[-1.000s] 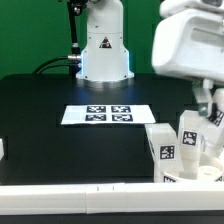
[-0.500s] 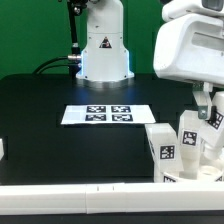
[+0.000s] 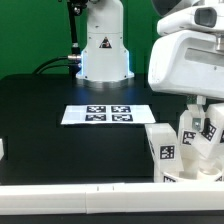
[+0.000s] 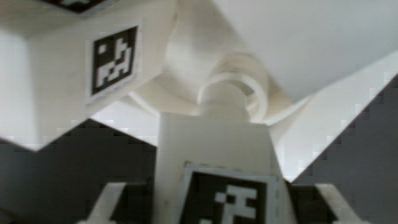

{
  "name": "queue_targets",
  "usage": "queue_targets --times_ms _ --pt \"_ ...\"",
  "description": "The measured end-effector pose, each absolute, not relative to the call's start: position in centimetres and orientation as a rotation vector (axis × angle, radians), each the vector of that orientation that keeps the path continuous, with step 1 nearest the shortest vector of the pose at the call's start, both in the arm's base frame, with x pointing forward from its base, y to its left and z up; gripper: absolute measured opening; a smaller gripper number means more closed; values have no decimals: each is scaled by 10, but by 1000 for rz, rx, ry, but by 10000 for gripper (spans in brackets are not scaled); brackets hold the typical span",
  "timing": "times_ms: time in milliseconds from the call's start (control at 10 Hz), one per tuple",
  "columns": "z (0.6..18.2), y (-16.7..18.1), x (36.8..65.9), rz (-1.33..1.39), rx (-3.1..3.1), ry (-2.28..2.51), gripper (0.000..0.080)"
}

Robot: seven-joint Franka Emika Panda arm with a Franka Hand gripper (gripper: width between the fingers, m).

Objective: Assemble stool

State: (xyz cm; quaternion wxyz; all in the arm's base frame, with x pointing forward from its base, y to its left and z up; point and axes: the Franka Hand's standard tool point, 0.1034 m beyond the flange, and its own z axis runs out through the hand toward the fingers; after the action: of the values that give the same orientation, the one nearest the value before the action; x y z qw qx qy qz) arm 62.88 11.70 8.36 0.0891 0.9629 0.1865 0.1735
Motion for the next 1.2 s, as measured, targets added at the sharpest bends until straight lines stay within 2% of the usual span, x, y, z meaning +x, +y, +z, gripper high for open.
queue_targets --times_ms 400,1200 --pt "80 123 632 564 2855 572 321" --pt "60 118 626 624 2838 595 321"
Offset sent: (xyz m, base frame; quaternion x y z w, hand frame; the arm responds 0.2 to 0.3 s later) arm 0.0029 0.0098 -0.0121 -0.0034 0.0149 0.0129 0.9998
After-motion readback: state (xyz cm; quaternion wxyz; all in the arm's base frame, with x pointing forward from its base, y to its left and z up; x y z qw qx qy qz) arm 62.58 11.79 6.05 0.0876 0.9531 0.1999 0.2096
